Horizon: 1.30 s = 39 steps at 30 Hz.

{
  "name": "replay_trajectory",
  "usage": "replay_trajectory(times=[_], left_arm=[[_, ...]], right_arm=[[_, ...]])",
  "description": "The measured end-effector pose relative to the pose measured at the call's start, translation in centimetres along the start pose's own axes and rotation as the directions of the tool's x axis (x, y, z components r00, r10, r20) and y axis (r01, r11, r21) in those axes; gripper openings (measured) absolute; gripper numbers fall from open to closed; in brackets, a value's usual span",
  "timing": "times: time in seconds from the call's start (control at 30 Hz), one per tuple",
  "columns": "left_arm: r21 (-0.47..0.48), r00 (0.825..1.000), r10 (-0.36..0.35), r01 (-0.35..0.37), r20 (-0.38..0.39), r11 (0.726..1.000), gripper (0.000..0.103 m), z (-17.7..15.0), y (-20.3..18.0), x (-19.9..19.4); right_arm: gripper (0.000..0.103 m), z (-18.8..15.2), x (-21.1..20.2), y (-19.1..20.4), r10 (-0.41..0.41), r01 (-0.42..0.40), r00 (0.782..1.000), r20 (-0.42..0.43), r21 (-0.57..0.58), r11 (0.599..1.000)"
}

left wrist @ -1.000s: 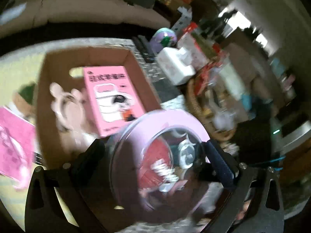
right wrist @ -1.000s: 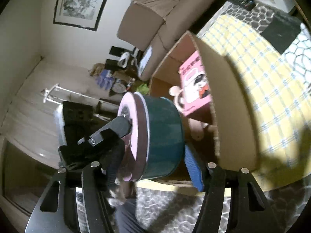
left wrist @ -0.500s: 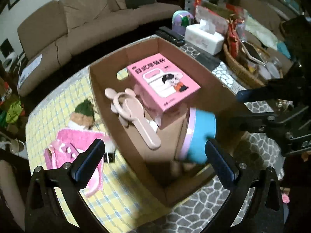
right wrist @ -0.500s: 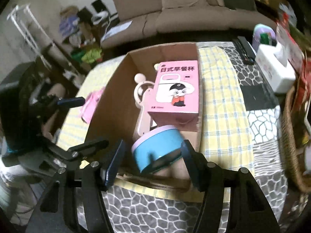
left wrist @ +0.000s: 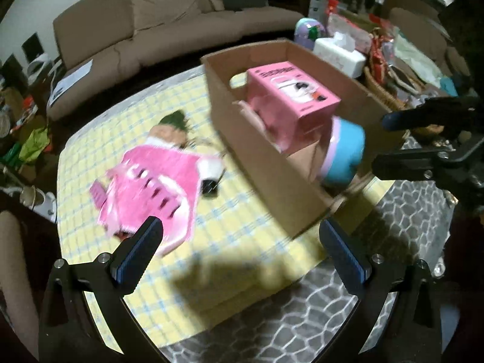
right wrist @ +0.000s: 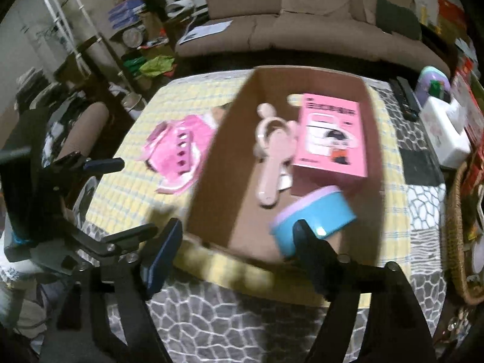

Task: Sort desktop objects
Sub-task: 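Lower the teal tin into the cardboard box and open the left tool, then move the left tool to the pink toe separator on the pink fabric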

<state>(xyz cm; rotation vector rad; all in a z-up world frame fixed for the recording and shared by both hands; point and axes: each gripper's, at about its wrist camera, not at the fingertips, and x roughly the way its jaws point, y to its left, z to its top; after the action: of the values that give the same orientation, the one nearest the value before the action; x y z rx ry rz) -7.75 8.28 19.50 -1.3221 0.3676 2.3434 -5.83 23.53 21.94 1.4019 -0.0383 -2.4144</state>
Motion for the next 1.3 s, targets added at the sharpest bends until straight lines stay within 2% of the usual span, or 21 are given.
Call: replay_trajectory(times=[0.23,0.57,0.83,1.03,1.3], left_arm=[[-0.056,0.999,0.037,-0.037,0.002,0.998,0.103,-3.3,3.8,-1.8],[-0.128,0.998,0.061,-0.058,0.019,0.99,0.103,-7.0,8.6,-4.1],[-0.187,0.996,0.088,-0.083,0.019,0.979,0.103,-9.6,13.3,-4.9],[-0.217,0.996,0.089,-0.084,0.01,0.973,0.103,-11.3,16.8,-3.8],[-0.274,0.997,0.066,-0.071,-0.028,0.959,0.103,-12.8,20.7,0.8]], right_arm=[[0.094,0.0,2.2,4.7,-0.014,0.012,0.999,-0.034,-0.049,0.999],[0.095,-0.7,4.7,10.4,-0.033,0.028,0.998,-0.051,-0.098,0.995],[0.095,-0.7,7.7,14.8,-0.014,0.003,0.997,-0.076,-0.137,0.991],[0.095,-0.5,10.7,16.7,0.005,-0.021,0.994,-0.107,-0.148,0.989],[0.095,0.4,16.1,16.1,0.023,-0.039,0.989,-0.146,-0.106,0.994]])
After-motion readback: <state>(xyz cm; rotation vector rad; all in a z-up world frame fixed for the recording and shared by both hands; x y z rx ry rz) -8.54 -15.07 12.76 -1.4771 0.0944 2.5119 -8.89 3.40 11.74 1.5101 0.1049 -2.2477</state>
